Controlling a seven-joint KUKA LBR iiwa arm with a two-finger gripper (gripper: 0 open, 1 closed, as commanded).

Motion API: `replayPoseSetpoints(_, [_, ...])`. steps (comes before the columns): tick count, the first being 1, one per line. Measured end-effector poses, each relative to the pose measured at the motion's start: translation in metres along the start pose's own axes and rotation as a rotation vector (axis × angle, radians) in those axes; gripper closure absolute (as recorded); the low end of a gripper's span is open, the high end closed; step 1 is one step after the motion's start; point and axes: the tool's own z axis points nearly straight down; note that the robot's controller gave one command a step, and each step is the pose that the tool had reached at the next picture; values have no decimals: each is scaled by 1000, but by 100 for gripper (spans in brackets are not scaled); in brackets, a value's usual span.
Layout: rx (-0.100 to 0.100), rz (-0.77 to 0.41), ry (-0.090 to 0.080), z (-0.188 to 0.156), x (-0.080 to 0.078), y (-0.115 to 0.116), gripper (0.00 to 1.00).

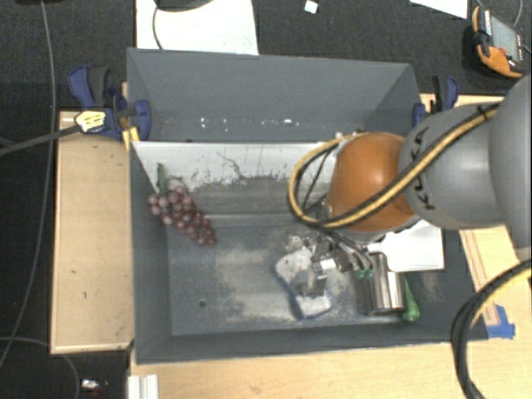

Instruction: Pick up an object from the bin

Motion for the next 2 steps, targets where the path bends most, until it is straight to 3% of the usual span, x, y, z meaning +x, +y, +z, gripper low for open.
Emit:
replayPoseSetpoints(1, [0,1,-2,-3,0,0,100])
replayPoseSetpoints(2, [-2,3,8,-28,3,1,100])
